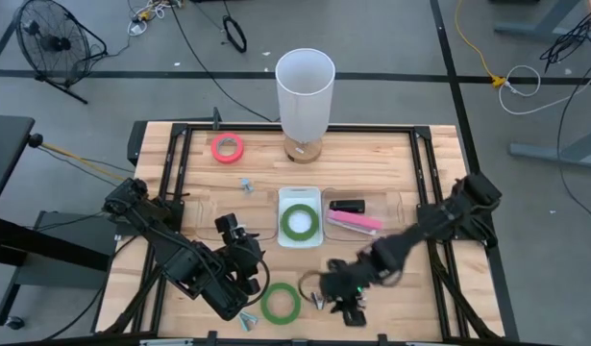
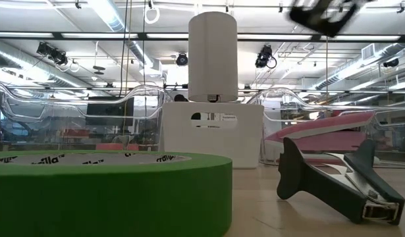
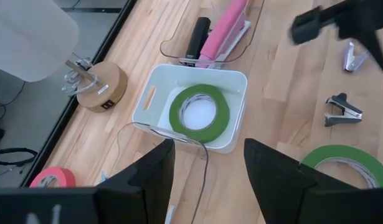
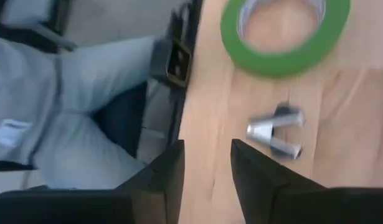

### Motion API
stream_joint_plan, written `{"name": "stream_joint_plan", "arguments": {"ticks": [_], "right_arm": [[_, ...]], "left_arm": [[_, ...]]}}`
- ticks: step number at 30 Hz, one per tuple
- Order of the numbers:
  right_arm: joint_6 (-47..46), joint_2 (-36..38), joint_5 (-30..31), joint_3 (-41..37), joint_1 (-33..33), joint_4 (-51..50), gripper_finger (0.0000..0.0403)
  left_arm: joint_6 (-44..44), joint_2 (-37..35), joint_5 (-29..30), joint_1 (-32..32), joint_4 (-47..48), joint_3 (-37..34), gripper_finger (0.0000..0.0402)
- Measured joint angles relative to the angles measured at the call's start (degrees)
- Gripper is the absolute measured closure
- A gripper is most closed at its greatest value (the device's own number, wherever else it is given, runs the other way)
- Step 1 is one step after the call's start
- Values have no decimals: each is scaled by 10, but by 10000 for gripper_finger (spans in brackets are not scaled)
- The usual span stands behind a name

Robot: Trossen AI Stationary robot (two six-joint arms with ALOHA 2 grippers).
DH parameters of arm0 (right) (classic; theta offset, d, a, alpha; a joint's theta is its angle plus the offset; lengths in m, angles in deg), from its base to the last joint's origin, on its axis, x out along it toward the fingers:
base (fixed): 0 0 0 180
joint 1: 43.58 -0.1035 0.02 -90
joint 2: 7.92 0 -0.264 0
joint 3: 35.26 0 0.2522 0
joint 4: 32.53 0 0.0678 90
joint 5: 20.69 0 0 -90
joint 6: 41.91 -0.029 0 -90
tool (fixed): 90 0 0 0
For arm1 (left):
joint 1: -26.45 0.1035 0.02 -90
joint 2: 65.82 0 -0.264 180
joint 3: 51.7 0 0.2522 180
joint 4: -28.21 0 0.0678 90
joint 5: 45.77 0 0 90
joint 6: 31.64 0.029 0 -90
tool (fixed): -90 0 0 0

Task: Pick and place Stapler, Stapler remover, tape
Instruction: Put the purple staple remover into the left transparent bin

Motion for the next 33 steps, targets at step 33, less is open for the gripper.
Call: {"name": "stream_joint_plan", "arguments": {"ticks": [33], "right_arm": [[-215, -22, 258, -1, -174, -207, 202]], "left_arm": [[-1, 0, 4, 0, -13, 0, 204]]}}
